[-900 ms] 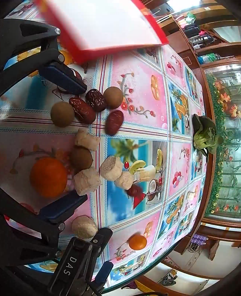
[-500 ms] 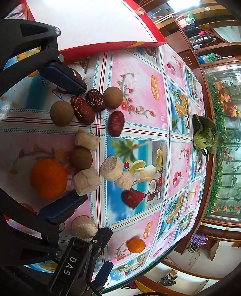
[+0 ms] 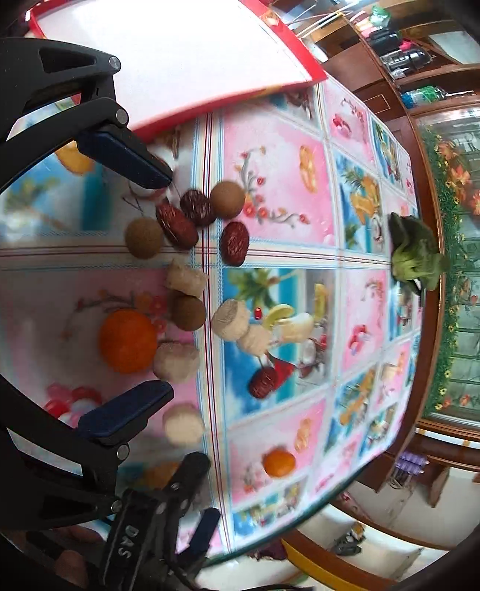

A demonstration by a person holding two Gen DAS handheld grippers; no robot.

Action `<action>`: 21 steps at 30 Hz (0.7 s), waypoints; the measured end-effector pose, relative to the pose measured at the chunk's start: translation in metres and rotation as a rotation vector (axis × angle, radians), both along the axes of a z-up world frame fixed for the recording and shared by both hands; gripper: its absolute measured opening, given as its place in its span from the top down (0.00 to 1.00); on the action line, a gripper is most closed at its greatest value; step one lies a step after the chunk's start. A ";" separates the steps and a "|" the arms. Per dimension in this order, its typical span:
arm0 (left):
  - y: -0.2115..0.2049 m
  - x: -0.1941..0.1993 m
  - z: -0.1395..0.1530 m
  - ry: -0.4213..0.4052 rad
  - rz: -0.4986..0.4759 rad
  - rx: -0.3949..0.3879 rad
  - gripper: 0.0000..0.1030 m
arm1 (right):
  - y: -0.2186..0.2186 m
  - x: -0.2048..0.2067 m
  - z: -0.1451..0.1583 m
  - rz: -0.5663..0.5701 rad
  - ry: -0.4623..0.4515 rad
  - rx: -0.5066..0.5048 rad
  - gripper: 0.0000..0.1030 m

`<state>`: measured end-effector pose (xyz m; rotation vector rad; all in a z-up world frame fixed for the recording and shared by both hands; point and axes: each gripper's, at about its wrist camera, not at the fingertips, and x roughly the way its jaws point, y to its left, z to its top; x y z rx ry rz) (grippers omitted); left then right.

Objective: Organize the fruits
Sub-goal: 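Move left gripper to the large orange while right gripper approaches the small orange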

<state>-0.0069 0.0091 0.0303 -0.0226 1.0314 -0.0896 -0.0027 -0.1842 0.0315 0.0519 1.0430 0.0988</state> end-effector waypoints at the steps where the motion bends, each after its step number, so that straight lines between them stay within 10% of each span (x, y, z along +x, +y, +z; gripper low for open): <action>1: 0.003 -0.002 0.008 0.007 -0.002 -0.005 0.00 | -0.003 -0.008 0.011 -0.003 -0.011 0.030 0.00; 21: 0.030 -0.008 0.063 -0.067 0.021 -0.020 0.00 | 0.022 -0.032 0.082 0.007 -0.139 0.032 0.00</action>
